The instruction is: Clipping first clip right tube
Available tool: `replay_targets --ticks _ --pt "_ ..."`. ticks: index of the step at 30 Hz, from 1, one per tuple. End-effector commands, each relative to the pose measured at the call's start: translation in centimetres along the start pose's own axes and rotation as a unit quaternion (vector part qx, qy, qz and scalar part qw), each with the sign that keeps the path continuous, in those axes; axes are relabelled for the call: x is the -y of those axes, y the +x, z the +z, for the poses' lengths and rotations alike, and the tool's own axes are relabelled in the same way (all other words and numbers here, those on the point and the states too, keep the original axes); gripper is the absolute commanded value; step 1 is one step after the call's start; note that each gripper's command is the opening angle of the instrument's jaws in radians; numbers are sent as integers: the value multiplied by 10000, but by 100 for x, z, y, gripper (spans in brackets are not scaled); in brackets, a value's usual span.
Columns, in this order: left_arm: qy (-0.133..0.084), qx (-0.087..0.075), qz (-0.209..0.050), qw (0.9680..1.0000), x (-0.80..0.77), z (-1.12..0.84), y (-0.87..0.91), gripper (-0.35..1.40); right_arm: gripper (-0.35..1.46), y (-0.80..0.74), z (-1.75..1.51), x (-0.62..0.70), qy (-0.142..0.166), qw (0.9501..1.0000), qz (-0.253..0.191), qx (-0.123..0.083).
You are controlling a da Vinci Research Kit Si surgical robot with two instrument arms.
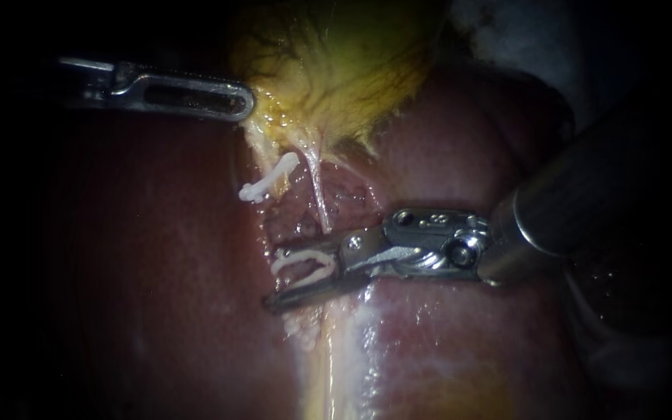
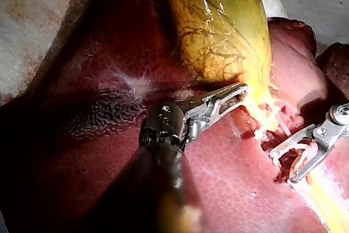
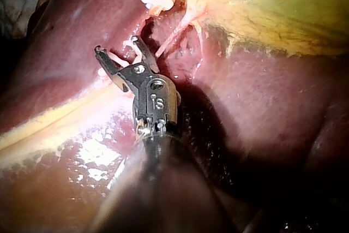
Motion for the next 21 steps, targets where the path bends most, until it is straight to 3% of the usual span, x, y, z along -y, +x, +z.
replay_targets --ticks 1,8,14,21 --pt "7 -3 -2 10000 0 -1 -1 -35 40 1 -2 1 6 10000 9 2" --pt "8 -5 -14 10000 -1 -5 -5 -35 42 19 -31 7 114 9999 -77 8" --pt "-4 -4 -26 10000 -2 -11 -9 -35 44 33 -68 9 561 9982 -153 -135" --pt "-40 6 -48 10000 -3 -19 -17 -35 47 28 -88 2 1001 9944 -345 -24"
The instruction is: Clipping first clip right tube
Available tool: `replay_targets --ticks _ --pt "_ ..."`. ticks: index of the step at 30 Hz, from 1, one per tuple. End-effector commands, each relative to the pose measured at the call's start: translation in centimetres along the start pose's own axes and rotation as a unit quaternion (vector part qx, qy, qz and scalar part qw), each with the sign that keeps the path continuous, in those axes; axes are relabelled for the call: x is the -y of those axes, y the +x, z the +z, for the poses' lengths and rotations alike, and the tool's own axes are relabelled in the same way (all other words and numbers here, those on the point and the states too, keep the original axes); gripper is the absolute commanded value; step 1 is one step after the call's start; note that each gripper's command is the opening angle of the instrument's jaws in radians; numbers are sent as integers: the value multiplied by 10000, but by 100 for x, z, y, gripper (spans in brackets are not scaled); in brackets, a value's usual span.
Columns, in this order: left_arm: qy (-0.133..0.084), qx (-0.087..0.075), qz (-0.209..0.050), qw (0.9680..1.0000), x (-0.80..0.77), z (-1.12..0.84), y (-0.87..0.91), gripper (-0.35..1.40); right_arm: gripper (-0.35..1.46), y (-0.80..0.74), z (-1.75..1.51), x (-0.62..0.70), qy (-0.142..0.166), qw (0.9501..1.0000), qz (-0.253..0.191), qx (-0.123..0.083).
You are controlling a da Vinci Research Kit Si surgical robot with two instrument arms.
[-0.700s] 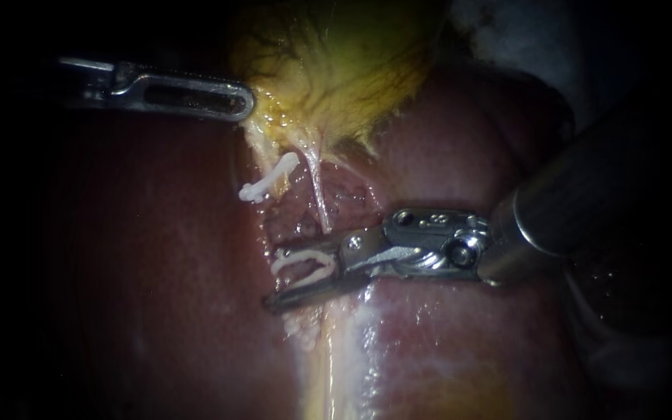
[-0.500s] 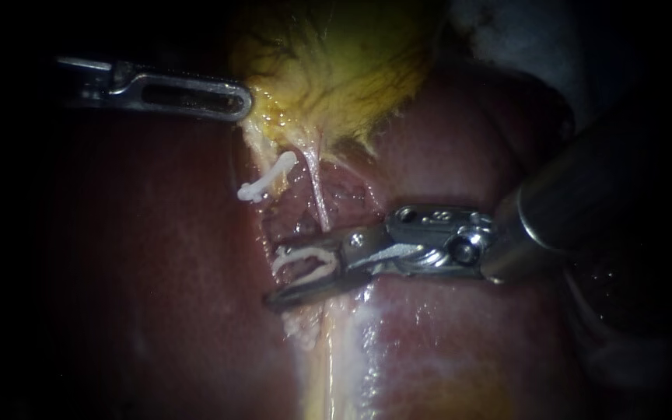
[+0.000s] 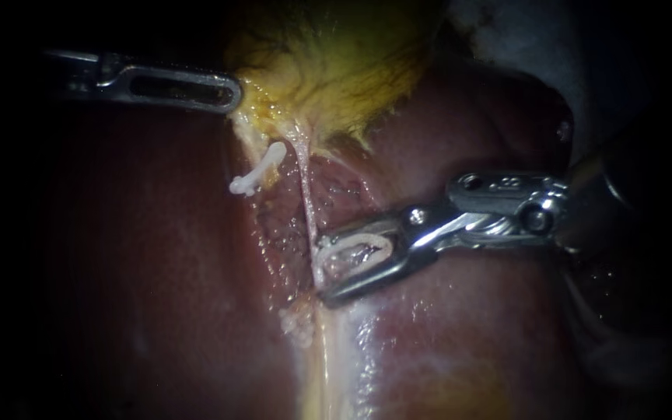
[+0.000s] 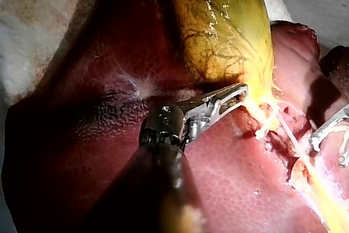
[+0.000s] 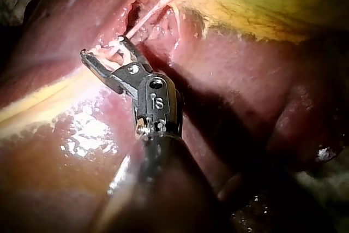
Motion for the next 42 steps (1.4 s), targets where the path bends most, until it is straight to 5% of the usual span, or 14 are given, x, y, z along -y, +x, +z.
replay_targets --ticks 1,15,19,27,33,42 --pt "0 -1 -4 10000 0 -1 -1 -35 48 -4 3 -3 2 10000 -33 7" --pt "-2 -1 -9 10000 2 -2 -1 -35 50 -50 29 -57 -121 9997 -192 33" --pt "-1 -1 -9 10000 2 -2 -1 -35 51 -54 39 -68 -77 9998 -157 -127" --pt "-2 -1 -9 10000 2 -2 -1 -35 52 -47 58 -59 677 9946 111 -778" --pt "-2 -1 -9 10000 2 -2 -1 -35 52 -45 70 -44 1292 9852 85 -1127" --pt "-1 -1 -9 10000 2 -2 -2 -35 49 -46 76 -22 1720 9806 -34 -945"
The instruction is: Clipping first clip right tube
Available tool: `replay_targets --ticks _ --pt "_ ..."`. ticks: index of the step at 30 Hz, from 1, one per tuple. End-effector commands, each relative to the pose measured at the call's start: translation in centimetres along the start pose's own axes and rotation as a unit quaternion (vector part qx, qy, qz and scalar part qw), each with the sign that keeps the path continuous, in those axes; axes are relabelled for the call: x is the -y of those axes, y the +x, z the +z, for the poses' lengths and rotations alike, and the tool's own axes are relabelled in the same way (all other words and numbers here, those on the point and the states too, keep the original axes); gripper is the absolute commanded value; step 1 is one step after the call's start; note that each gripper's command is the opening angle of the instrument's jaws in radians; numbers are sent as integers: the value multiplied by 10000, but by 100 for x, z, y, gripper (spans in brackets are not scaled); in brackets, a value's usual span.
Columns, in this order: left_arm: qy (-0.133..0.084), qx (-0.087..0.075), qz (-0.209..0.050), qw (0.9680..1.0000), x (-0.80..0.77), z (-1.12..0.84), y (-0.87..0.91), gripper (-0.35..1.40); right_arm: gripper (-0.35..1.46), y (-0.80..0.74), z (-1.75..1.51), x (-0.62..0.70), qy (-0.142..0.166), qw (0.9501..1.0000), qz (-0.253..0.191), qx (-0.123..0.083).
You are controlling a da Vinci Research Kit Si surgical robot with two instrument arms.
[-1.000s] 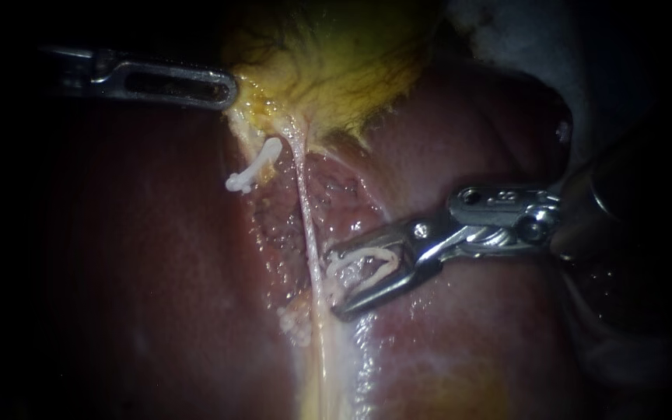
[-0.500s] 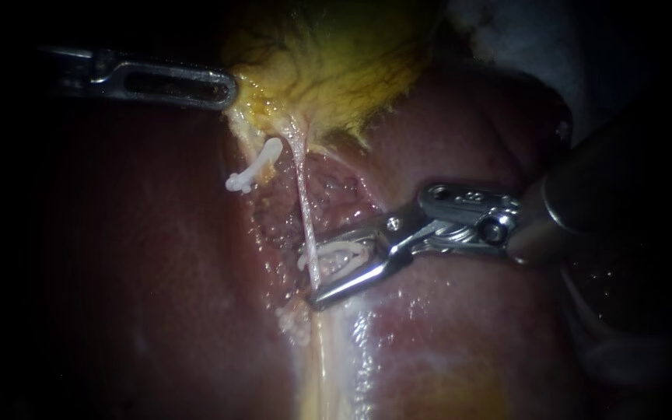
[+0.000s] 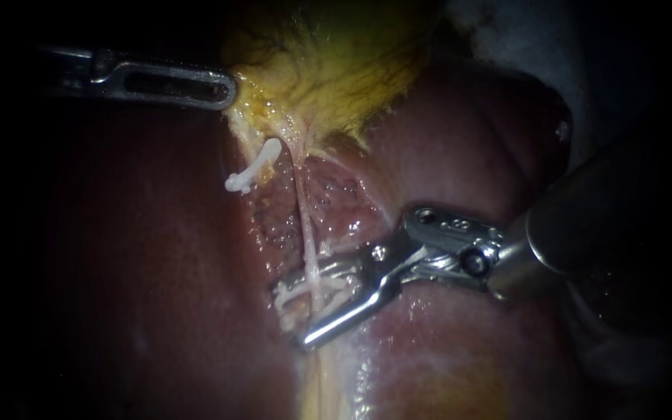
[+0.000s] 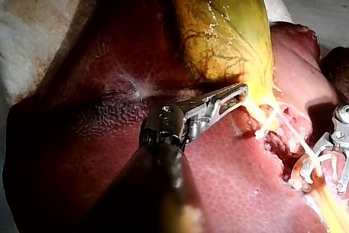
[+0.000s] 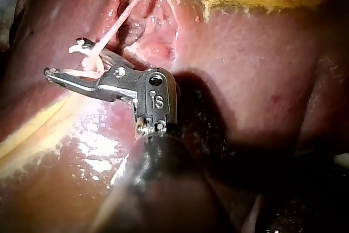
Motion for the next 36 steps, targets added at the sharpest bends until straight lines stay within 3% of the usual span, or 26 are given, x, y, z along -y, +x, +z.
replay_targets --ticks 1,17,19,36 --pt "0 -1 -1 10000 0 0 0 -35 47 0 0 0 13 10000 -46 11" --pt "2 -3 -4 10000 0 -1 -1 -35 -11 3 -2 -2 -58 9996 -278 -58" --pt "3 -3 -4 10000 0 -1 -1 -35 -33 3 -3 -2 -164 9993 -307 -118" --pt "3 -4 -7 10000 0 -1 -2 -35 -35 2 -5 -2 -288 9991 -307 -17"
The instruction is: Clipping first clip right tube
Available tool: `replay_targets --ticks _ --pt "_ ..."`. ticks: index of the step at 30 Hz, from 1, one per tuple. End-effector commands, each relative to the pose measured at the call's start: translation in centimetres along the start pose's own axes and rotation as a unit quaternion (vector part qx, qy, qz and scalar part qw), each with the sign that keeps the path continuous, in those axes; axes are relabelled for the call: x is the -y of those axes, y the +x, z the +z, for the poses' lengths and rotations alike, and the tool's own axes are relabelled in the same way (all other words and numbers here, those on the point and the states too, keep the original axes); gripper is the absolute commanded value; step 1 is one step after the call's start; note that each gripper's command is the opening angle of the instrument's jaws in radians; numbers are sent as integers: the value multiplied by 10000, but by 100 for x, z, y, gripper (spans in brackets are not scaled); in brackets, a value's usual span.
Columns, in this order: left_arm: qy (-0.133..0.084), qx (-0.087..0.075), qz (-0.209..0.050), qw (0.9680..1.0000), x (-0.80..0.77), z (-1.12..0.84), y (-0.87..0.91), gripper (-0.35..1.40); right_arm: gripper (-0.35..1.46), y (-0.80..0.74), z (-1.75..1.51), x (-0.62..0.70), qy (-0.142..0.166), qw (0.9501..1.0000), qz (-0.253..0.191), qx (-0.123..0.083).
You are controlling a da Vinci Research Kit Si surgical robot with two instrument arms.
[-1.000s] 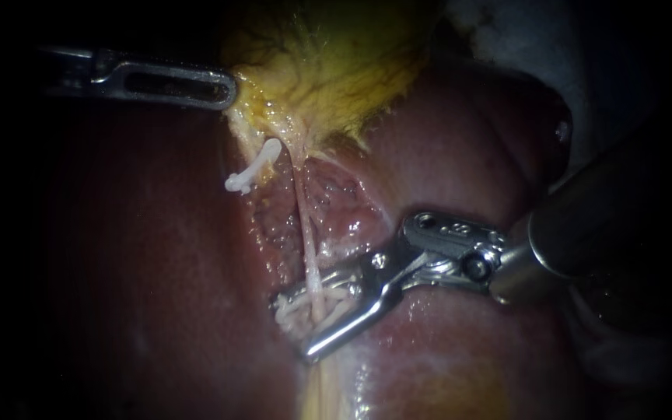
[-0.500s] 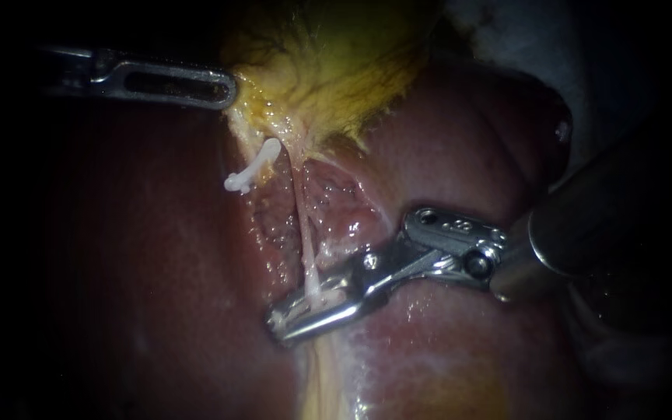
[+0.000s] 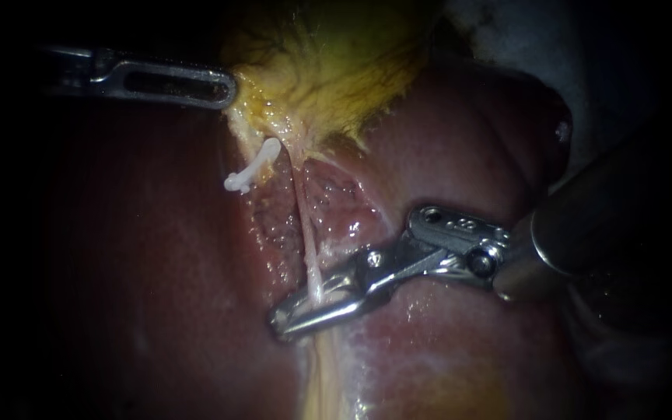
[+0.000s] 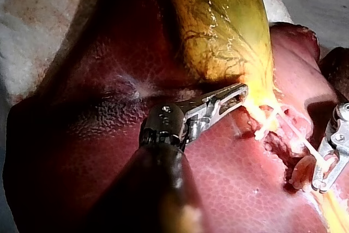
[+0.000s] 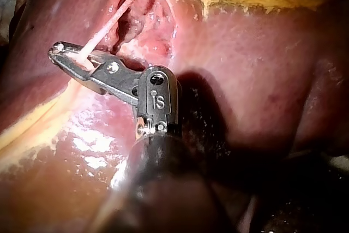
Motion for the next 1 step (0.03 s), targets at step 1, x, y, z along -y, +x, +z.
replay_targets --ticks 1 --pt "1 0 0 10000 0 0 0 -35 -35 0 0 0 2 10000 2 0"
